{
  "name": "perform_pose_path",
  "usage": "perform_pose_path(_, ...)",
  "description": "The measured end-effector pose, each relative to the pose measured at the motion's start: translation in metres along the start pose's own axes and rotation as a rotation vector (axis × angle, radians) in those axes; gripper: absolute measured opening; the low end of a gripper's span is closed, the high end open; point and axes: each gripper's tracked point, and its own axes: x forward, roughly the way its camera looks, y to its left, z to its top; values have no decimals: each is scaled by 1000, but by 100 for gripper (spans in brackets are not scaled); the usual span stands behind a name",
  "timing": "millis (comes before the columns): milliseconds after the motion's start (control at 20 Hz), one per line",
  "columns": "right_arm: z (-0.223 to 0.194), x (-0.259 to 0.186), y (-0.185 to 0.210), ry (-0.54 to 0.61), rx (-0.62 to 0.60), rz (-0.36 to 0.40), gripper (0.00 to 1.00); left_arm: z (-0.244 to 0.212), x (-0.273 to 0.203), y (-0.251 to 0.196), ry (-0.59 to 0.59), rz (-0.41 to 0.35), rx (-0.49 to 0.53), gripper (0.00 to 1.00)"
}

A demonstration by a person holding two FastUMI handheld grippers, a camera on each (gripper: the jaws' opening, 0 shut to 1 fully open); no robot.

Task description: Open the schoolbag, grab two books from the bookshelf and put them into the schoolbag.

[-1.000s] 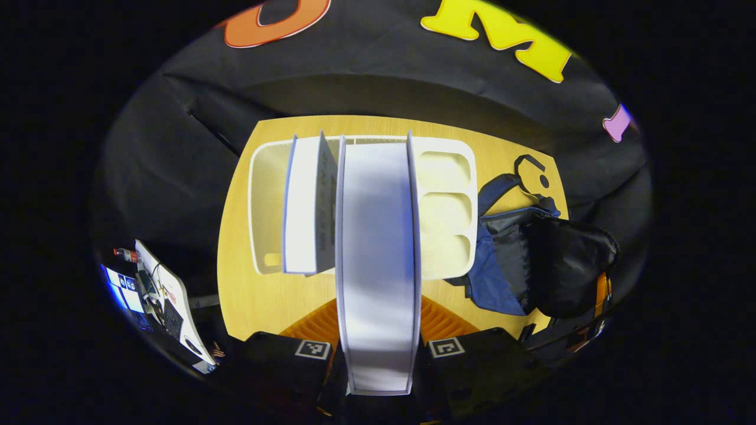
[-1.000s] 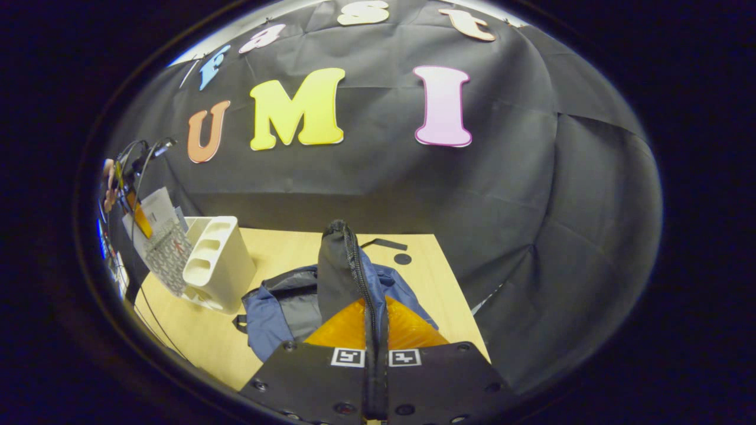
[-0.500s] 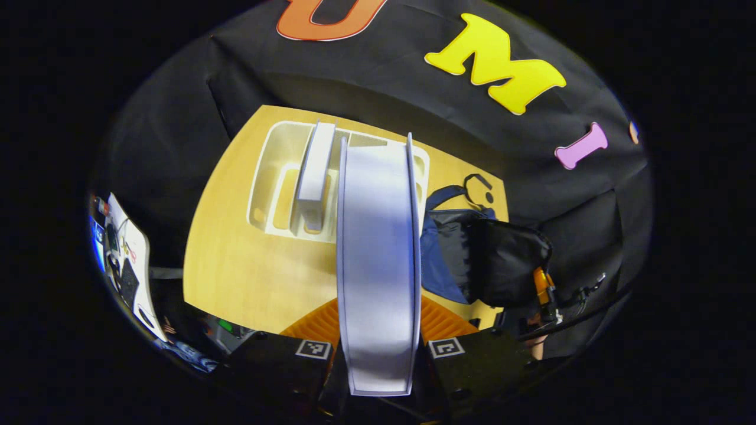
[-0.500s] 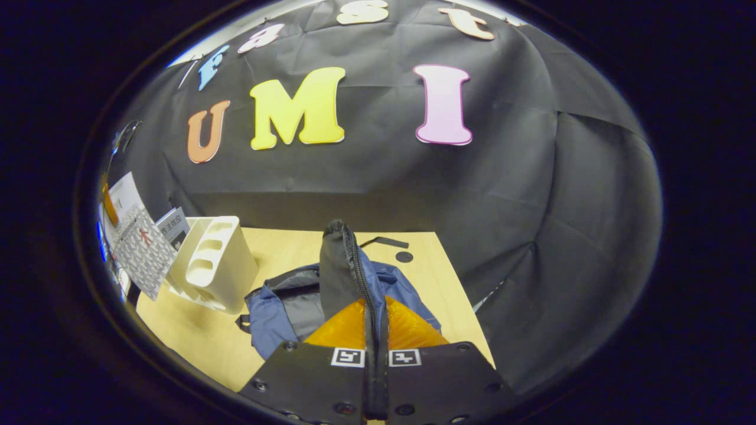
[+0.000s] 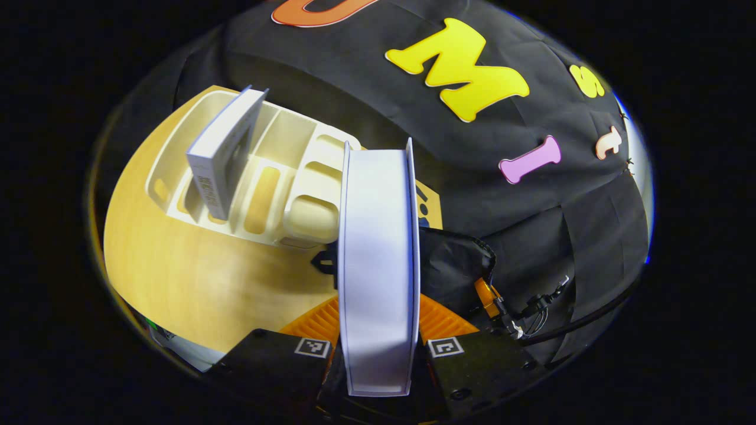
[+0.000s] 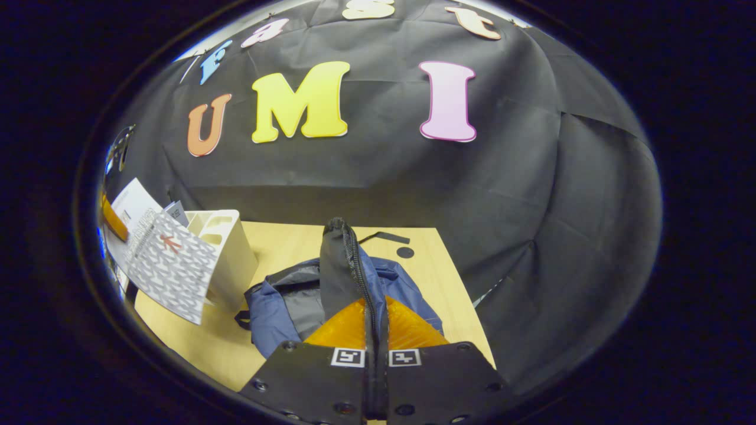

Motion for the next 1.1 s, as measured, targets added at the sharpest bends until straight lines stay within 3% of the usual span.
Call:
perform_pose_path(250,0,2,-7,17,21,-19,0,-20,72,-17,-48,-73,57,46)
perform_pose_path(600,-2,8,-11,35,27,-29,0,-51,172,-27,-20,-111,-63,46)
perform_pose_path(1100,2,10,-21,41,22,-33,0,-65,241,-34,-34,-215,-127,46)
